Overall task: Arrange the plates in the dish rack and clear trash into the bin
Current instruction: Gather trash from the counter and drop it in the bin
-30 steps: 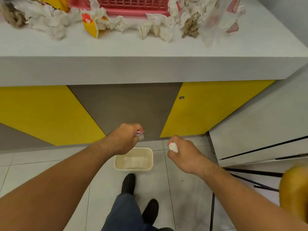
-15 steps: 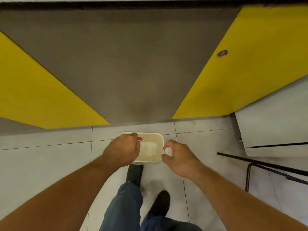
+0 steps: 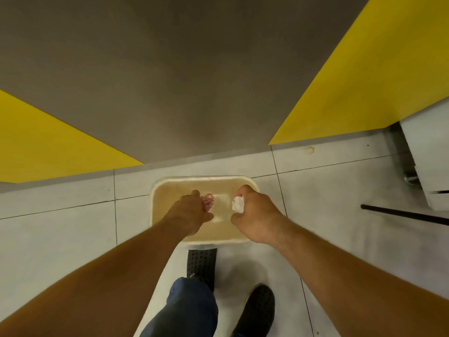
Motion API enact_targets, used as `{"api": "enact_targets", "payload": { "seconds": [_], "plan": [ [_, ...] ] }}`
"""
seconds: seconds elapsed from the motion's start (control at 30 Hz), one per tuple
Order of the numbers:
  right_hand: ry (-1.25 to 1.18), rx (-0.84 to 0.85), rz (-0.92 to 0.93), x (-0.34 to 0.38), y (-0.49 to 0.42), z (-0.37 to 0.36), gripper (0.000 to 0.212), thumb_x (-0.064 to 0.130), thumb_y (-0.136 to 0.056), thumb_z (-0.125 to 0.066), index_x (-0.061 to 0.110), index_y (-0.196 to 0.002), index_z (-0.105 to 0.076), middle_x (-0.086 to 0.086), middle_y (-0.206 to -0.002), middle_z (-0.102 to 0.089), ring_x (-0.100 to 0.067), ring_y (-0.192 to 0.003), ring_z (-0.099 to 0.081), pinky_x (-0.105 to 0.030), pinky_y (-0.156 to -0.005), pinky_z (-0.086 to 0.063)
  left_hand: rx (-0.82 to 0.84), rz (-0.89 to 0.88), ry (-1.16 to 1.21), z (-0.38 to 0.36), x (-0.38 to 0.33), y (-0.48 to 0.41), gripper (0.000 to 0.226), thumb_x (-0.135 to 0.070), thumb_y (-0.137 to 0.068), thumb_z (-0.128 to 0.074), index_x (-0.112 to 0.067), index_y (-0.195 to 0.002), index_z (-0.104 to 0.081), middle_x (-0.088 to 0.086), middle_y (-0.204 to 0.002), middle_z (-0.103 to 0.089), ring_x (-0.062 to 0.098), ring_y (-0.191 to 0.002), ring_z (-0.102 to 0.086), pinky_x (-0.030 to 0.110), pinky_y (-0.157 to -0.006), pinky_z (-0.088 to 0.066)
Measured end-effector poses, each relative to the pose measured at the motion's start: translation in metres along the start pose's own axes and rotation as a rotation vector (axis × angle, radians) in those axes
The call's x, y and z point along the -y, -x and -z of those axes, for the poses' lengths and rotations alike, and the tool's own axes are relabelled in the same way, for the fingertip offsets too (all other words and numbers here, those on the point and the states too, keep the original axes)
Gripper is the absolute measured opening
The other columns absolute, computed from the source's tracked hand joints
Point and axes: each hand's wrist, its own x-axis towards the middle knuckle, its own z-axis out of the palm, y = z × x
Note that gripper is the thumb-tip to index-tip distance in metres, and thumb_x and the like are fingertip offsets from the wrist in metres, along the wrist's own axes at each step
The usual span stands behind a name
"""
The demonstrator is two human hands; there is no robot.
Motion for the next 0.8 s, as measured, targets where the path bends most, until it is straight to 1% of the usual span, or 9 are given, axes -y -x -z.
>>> {"api": "enact_targets", "payload": {
  "seconds": [0.07,0.13,0.23,0.3,0.4,0.47,0.5,0.63,0.8],
  "plan": [
    [-0.042,-0.009,-0.002,0.002,-0.015,-0.009,0.045,0.020,-0.085,-0.062,0.026,-0.125,-0.042,0.010,-0.094,-0.049,-0.005,-0.073,-0.049,-0.016,-0.050,-0.035,-0.011,0.009,0.000,-0.009,0.001,-0.012,0.081,-0.051,-0.082,-0.065,-0.013,-0.142,-0.028,0.011,-0.123,-0.057,0.029,-0.108,-0.057,0.034,-0.086,-0.046],
    [-0.087,0.006,0.013,0.004,-0.026,-0.016,0.058,0.024,-0.083,-0.069,0.027,-0.132,-0.038,0.007,-0.108,-0.049,-0.009,-0.084,-0.049,-0.015,-0.059,-0.036,-0.020,0.001,-0.009,-0.014,0.003,-0.018,0.092,-0.055,-0.081,-0.063,-0.013,-0.149,-0.017,0.011,-0.134,-0.051,0.030,-0.117,-0.052,0.036,-0.094,-0.045],
    [-0.083,0.022,0.040,0.006,-0.029,-0.019,0.077,0.027,-0.081,-0.073,0.026,-0.144,-0.029,0.003,-0.130,-0.049,-0.015,-0.108,-0.051,-0.020,-0.083,-0.039,-0.016,0.031,-0.021,-0.011,0.010,-0.017,0.091,-0.056,-0.082,-0.061,-0.012,-0.149,-0.018,0.009,-0.141,-0.043,0.029,-0.121,-0.050,0.038,-0.096,-0.045],
    [-0.064,0.005,0.061,0.006,-0.025,-0.017,0.073,0.026,-0.084,-0.070,0.027,-0.145,-0.031,0.003,-0.140,-0.045,-0.016,-0.121,-0.048,-0.024,-0.094,-0.039,-0.045,0.042,-0.055,-0.003,0.014,-0.009,0.076,-0.051,-0.089,-0.056,-0.012,-0.146,-0.026,0.009,-0.141,-0.042,0.029,-0.123,-0.048,0.037,-0.095,-0.043],
    [-0.028,-0.044,0.113,0.007,-0.007,-0.007,0.058,0.023,-0.088,-0.065,0.027,-0.141,-0.040,0.005,-0.138,-0.048,-0.014,-0.118,-0.050,-0.021,-0.094,-0.038,-0.174,-0.034,-0.142,0.016,0.017,0.015,0.032,-0.028,-0.099,-0.041,-0.013,-0.125,-0.052,0.008,-0.119,-0.056,0.025,-0.102,-0.058,0.035,-0.084,-0.048],
    [-0.003,-0.089,0.153,0.010,0.011,0.005,0.050,0.025,-0.089,-0.063,0.026,-0.136,-0.047,0.006,-0.135,-0.051,-0.011,-0.114,-0.051,-0.018,-0.090,-0.037,-0.258,-0.065,-0.149,0.031,0.014,0.041,0.027,-0.023,-0.100,-0.035,-0.013,-0.112,-0.057,0.005,-0.101,-0.059,0.023,-0.081,-0.058,0.036,-0.072,-0.051],
    [0.003,-0.116,0.171,0.013,0.023,0.013,0.046,0.028,-0.089,-0.062,0.026,-0.133,-0.050,0.006,-0.133,-0.052,-0.011,-0.112,-0.052,-0.018,-0.090,-0.038,-0.291,-0.082,-0.129,0.039,0.010,0.057,0.029,-0.027,-0.100,-0.034,-0.014,-0.109,-0.058,0.004,-0.098,-0.059,0.024,-0.078,-0.057,0.036,-0.070,-0.050],
    [0.022,-0.221,0.242,0.039,0.084,0.059,0.035,0.038,-0.089,-0.058,0.028,-0.123,-0.056,0.008,-0.125,-0.057,-0.011,-0.109,-0.053,-0.024,-0.092,-0.042,-0.437,-0.209,-0.037,0.081,-0.013,0.132,0.030,-0.039,-0.097,-0.039,-0.023,-0.109,-0.061,0.001,-0.107,-0.063,0.026,-0.089,-0.061,0.036,-0.074,-0.050],
    [0.099,-0.419,0.377,0.088,0.180,0.144,0.029,0.044,-0.090,-0.053,0.029,-0.114,-0.058,0.011,-0.117,-0.058,-0.011,-0.111,-0.049,-0.028,-0.092,-0.042,-0.581,-0.356,0.054,0.174,-0.061,0.220,0.028,-0.042,-0.094,-0.041,-0.027,-0.094,-0.064,-0.006,-0.096,-0.065,0.020,-0.087,-0.060,0.034,-0.073,-0.048]
  ]
}}
